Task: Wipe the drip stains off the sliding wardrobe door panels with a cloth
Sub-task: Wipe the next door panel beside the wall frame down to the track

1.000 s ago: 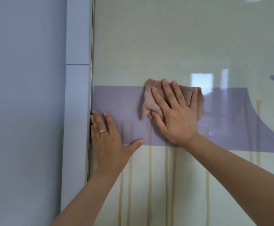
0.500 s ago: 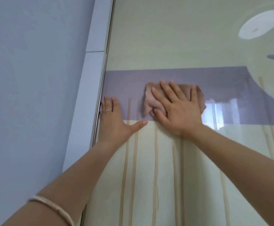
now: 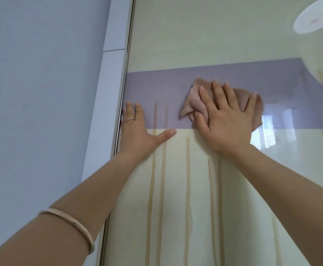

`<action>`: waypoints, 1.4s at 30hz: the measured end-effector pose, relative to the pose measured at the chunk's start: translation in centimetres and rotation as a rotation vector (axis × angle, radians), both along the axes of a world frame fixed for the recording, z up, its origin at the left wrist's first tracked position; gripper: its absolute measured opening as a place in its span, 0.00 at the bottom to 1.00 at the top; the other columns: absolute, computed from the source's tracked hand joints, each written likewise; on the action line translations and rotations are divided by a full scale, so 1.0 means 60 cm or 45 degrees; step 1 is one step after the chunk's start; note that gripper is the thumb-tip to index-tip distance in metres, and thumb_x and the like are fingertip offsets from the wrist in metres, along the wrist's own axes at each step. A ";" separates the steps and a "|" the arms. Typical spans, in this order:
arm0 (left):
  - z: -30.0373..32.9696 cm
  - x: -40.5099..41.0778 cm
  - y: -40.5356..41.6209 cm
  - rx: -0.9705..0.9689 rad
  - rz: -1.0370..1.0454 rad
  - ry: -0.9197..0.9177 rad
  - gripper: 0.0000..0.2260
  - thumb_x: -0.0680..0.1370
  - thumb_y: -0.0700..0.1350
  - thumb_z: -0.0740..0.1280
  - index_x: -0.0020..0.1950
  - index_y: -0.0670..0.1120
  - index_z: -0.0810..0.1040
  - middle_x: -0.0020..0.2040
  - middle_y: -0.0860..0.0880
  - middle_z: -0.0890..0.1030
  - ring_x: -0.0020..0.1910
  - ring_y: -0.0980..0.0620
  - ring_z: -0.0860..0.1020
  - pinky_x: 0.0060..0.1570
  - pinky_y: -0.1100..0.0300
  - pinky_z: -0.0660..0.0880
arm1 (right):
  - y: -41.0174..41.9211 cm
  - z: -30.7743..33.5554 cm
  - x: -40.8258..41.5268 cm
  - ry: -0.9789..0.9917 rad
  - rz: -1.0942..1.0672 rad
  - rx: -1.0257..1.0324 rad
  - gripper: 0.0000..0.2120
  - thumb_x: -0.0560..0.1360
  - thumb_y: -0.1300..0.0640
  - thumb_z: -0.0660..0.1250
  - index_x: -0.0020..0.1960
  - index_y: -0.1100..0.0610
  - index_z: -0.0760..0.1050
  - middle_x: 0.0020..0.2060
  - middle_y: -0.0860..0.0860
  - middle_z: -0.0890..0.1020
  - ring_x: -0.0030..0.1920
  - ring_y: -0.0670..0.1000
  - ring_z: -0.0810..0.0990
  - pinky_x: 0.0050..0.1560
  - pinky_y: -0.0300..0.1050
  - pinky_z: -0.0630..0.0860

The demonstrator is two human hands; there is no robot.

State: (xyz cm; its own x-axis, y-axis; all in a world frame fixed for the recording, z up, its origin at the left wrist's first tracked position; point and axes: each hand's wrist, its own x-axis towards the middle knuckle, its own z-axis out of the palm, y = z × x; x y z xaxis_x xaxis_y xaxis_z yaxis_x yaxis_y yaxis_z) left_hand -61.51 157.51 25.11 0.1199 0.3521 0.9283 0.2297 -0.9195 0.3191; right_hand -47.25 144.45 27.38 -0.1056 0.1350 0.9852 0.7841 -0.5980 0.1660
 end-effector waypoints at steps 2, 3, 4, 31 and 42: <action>-0.001 0.001 -0.002 -0.017 0.002 0.005 0.52 0.67 0.64 0.69 0.77 0.42 0.43 0.77 0.44 0.40 0.75 0.51 0.38 0.73 0.57 0.40 | 0.014 -0.036 0.000 -0.060 0.026 0.052 0.30 0.76 0.40 0.47 0.75 0.50 0.64 0.75 0.54 0.63 0.75 0.57 0.59 0.68 0.72 0.44; 0.001 0.000 -0.003 -0.027 0.000 0.019 0.52 0.67 0.64 0.69 0.77 0.42 0.42 0.77 0.44 0.40 0.75 0.51 0.38 0.73 0.56 0.39 | 0.017 -0.050 0.000 -0.094 0.032 0.056 0.29 0.77 0.41 0.50 0.74 0.51 0.66 0.74 0.55 0.65 0.74 0.58 0.62 0.67 0.74 0.48; 0.003 -0.002 -0.007 -0.033 -0.010 0.030 0.52 0.67 0.64 0.69 0.77 0.42 0.42 0.77 0.44 0.40 0.75 0.50 0.38 0.73 0.56 0.39 | 0.017 -0.058 0.002 -0.113 0.030 0.040 0.29 0.77 0.41 0.51 0.73 0.51 0.67 0.74 0.56 0.67 0.73 0.59 0.64 0.66 0.75 0.50; -0.026 -0.096 0.061 -0.361 0.003 -0.317 0.33 0.70 0.56 0.72 0.68 0.45 0.64 0.61 0.46 0.75 0.59 0.43 0.72 0.48 0.59 0.63 | 0.090 -0.062 -0.068 -0.253 0.012 -0.165 0.28 0.76 0.41 0.51 0.71 0.50 0.71 0.71 0.54 0.70 0.71 0.58 0.69 0.67 0.70 0.48; -0.018 -0.097 0.066 -0.359 -0.038 -0.257 0.29 0.70 0.53 0.72 0.61 0.40 0.64 0.57 0.42 0.73 0.53 0.42 0.73 0.45 0.55 0.68 | 0.128 -0.038 -0.095 -0.177 -0.049 -0.206 0.29 0.76 0.39 0.48 0.74 0.47 0.65 0.74 0.52 0.65 0.74 0.57 0.63 0.68 0.69 0.44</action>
